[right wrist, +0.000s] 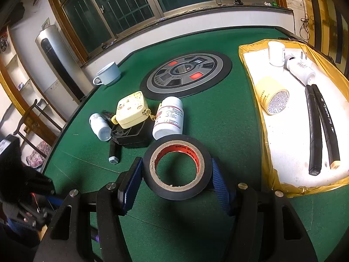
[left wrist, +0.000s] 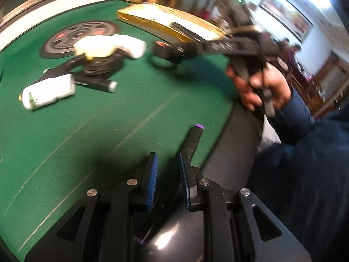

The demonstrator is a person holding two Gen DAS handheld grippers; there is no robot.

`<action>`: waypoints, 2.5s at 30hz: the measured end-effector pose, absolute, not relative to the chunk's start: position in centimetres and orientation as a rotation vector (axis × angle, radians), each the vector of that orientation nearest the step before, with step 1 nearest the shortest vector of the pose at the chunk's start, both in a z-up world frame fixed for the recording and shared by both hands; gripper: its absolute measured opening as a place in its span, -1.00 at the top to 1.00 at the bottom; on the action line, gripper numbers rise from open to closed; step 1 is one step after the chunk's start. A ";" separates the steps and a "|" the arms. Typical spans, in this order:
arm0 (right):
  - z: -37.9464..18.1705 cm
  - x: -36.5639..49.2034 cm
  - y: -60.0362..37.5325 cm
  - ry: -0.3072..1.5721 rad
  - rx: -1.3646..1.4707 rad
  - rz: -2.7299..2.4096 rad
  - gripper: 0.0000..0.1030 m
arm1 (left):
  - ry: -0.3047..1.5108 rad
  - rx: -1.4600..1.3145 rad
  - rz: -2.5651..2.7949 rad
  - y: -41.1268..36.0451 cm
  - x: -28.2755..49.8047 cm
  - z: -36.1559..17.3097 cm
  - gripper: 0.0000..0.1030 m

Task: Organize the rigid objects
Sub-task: 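Lift the tape roll with the right tool while the left tool lifts the marker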

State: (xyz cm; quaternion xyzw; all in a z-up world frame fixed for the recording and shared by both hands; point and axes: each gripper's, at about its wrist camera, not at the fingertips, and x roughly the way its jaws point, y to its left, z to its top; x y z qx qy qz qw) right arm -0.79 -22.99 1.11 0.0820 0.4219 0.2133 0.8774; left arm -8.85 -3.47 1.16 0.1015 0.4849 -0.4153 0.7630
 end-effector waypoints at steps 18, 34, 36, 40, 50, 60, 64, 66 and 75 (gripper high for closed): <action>1.2 -0.8 -23.1 0.880 0.179 0.445 -0.09 | 1.066 0.372 -0.873 -5.3 -9.0 0.4 0.58; 1.2 -0.8 -21.8 0.890 0.106 0.419 -0.09 | 0.989 0.211 -0.383 -4.6 -4.7 0.0 0.66; 1.5 -1.3 -21.2 0.868 0.058 0.397 -0.09 | 0.990 0.191 -0.384 -4.4 -4.4 0.0 0.66; 2.0 -2.6 -19.9 0.828 -0.026 0.373 -0.10 | 0.941 0.200 -0.400 -4.5 -5.0 -0.2 0.75; 2.4 -4.4 -18.1 0.799 -0.022 0.439 -0.10 | 0.768 0.098 -0.283 -4.3 -4.3 2.9 0.76; 2.4 -4.8 -16.7 0.784 -0.046 0.437 -0.10 | 0.664 0.072 -0.178 -4.3 -2.9 4.1 0.76; 2.5 -4.7 -16.8 0.787 -0.040 0.428 -0.10 | 0.649 0.106 -0.164 -5.0 -3.1 3.9 0.75; 2.6 -4.7 -16.9 0.783 -0.037 0.424 -0.10 | 0.644 0.123 -0.163 -5.3 -3.2 3.9 0.76; 3.2 -4.6 -17.4 0.777 -0.030 0.417 -0.10 | 0.643 0.140 -0.171 -6.1 -3.3 3.9 0.76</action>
